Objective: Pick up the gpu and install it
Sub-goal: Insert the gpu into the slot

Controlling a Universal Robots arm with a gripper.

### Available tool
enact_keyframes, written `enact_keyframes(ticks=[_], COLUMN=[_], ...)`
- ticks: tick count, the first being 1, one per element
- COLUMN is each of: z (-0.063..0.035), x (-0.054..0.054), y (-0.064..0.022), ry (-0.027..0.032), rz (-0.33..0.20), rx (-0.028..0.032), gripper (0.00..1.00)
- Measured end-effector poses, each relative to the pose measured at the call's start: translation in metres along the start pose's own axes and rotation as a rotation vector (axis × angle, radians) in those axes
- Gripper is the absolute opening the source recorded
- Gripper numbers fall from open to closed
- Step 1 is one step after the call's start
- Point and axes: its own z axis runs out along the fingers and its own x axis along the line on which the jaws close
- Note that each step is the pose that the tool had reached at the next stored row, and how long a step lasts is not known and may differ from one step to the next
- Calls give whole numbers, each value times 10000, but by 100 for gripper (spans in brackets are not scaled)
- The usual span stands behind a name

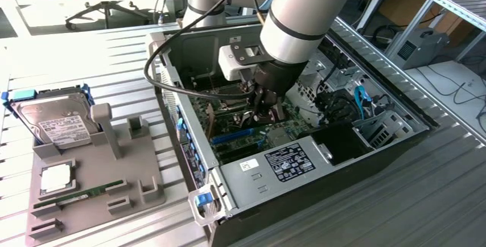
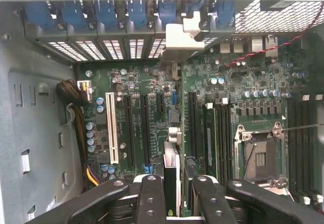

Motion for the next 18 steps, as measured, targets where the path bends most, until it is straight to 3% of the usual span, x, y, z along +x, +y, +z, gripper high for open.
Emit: enact_keyframes(ticks=[6, 7, 8, 10, 14, 17, 18], z=[9, 22, 27, 32, 39, 42, 46], x=[-44, -110, -135, -178, -213, -236, -258], y=[3, 6, 7, 10, 11, 13, 14], ry=[52, 196, 273, 391, 563, 826, 972], rz=[3, 6, -1, -27, -262, -483, -488], rx=[2, 10, 14, 16, 2, -10, -6], gripper=[27, 27, 27, 27, 27, 27, 27])
